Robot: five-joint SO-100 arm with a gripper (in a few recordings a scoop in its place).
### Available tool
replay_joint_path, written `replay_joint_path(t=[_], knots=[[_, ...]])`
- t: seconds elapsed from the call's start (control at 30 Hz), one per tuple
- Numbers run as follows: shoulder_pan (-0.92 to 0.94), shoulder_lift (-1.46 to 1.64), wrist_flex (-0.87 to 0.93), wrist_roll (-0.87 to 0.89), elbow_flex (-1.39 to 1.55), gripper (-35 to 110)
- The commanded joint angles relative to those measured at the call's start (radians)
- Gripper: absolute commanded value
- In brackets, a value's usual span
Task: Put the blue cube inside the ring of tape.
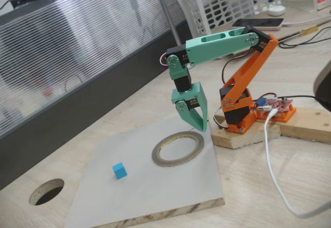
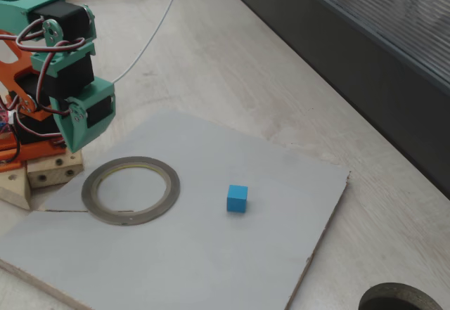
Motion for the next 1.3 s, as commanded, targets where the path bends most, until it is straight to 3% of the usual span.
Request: replay_joint_path(t=[0.0, 0.7, 1.27], knots=[[-0.009, 0.077, 0.012, 0.011, 0.009, 0], [-0.018, 0.005, 0.012, 0.011, -0.017, 0], [-0.018, -0.517, 0.02, 0.012, -0.548, 0]])
